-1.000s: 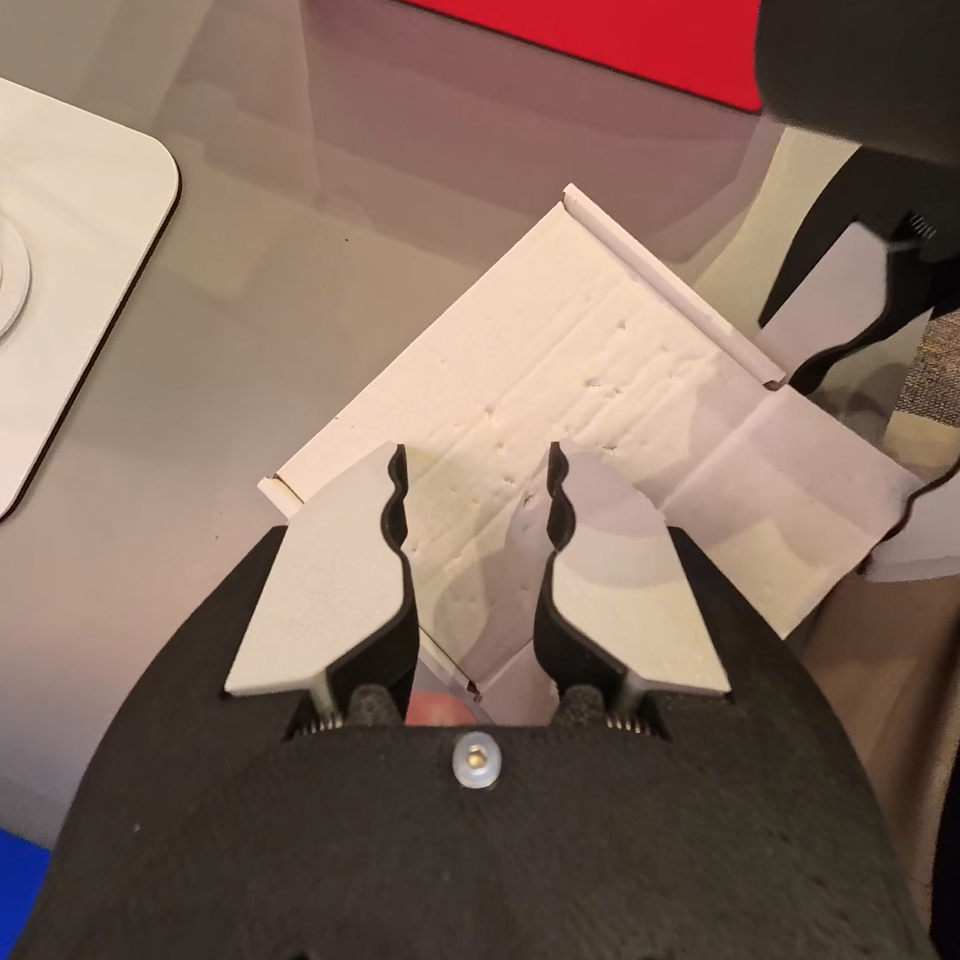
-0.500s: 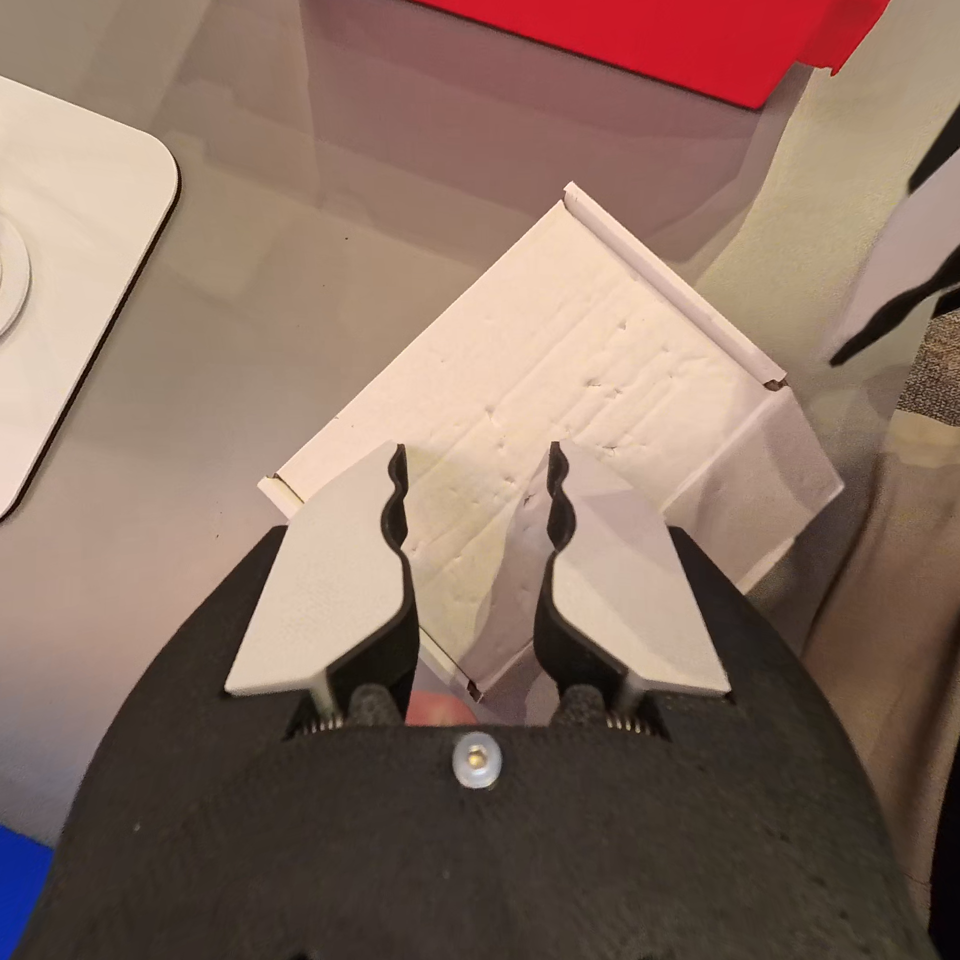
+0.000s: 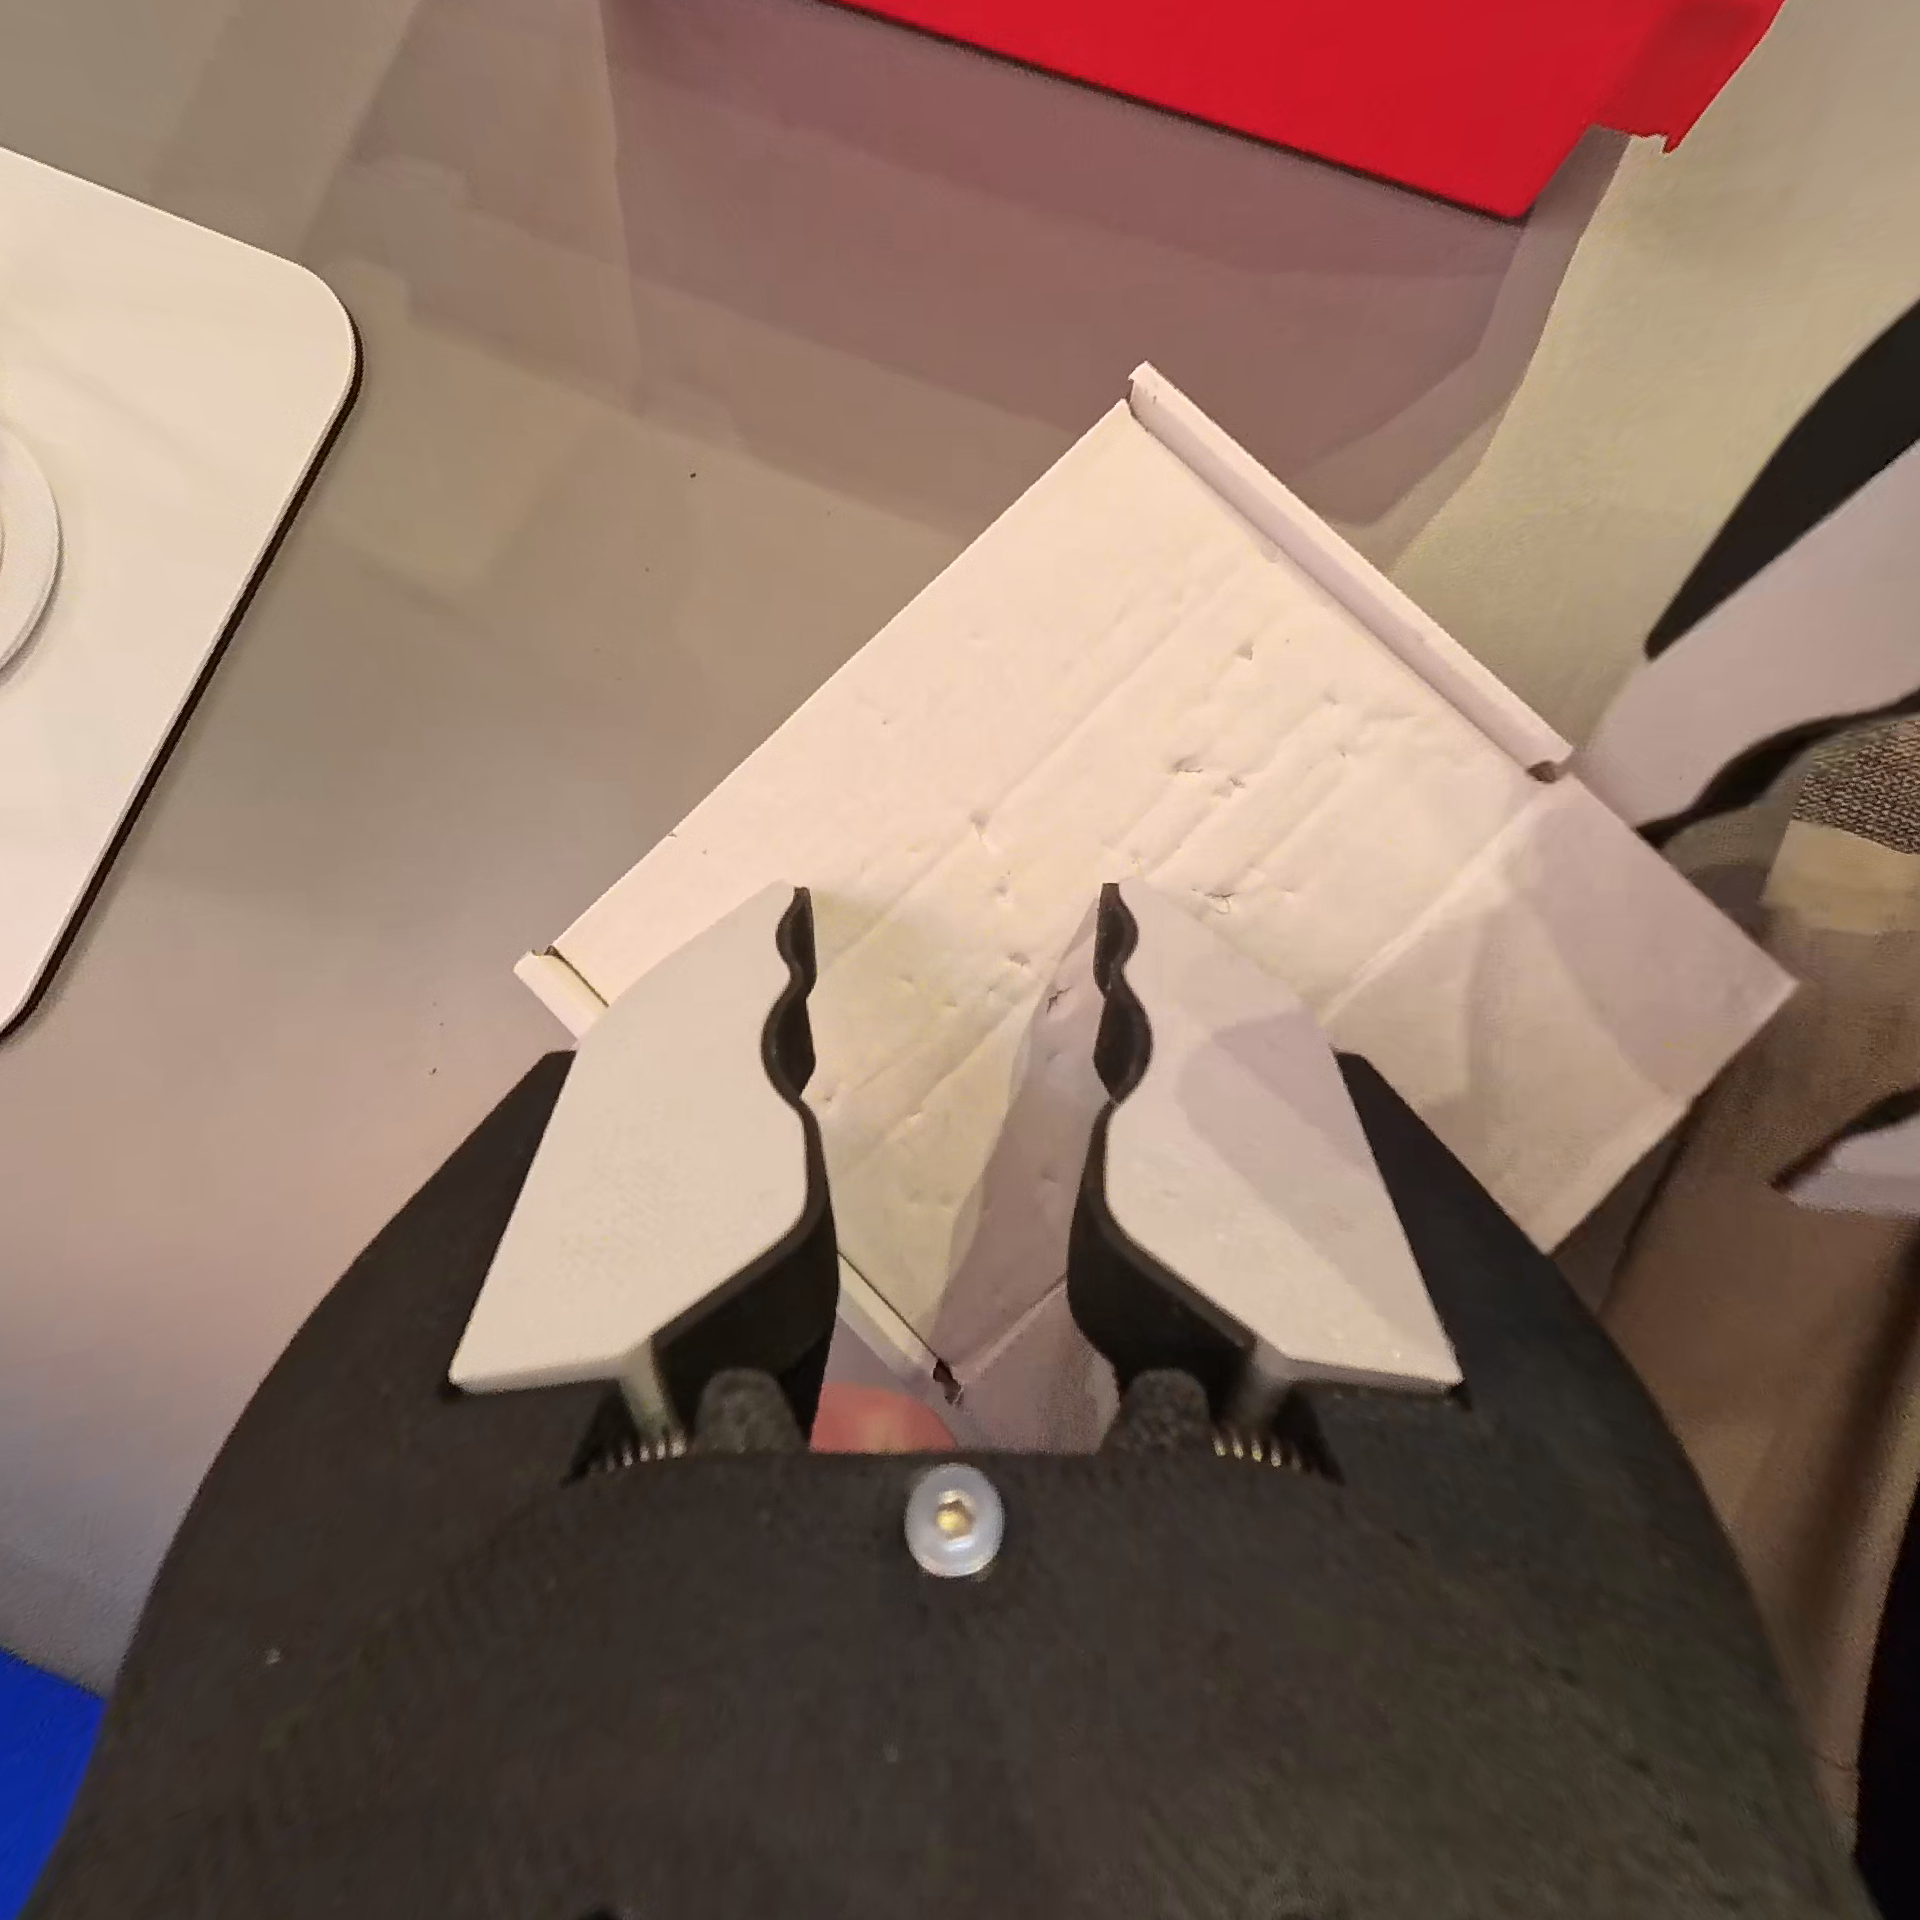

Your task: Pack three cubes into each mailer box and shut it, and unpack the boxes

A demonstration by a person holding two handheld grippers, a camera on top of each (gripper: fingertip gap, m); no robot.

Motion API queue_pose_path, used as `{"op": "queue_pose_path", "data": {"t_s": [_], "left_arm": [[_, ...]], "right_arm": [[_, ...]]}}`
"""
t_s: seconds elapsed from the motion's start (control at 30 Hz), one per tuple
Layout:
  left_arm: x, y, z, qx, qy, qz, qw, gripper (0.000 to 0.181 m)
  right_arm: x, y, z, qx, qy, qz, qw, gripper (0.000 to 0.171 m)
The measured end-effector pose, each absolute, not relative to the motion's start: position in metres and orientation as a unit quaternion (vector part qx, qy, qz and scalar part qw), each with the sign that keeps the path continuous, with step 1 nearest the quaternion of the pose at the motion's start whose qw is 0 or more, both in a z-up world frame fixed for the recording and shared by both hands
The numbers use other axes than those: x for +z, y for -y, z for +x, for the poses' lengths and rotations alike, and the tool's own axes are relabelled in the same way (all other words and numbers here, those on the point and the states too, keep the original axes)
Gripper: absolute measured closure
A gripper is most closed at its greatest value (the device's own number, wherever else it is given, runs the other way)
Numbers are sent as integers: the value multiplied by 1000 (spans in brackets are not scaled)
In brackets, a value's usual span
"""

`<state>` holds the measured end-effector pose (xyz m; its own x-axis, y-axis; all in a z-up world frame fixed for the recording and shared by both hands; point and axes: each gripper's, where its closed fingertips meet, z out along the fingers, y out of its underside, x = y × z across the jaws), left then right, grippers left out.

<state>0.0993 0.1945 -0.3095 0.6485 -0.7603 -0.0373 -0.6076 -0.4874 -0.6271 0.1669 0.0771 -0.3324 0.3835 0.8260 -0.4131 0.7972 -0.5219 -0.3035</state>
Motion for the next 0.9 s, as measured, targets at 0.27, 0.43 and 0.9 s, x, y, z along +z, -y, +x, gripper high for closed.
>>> {"op": "queue_pose_path", "data": {"t_s": [0.27,0.43,0.9], "left_arm": [[-309,-194,99,-123,-399,-854,310,129],[-309,-194,99,-123,-400,-854,308,129],[-309,-195,99,-122,-401,-855,304,129]], "right_arm": [[-333,-76,166,265,483,-834,20,104],[-336,-73,168,254,487,-836,10,102],[-343,-95,174,231,481,-845,33,115]]}}
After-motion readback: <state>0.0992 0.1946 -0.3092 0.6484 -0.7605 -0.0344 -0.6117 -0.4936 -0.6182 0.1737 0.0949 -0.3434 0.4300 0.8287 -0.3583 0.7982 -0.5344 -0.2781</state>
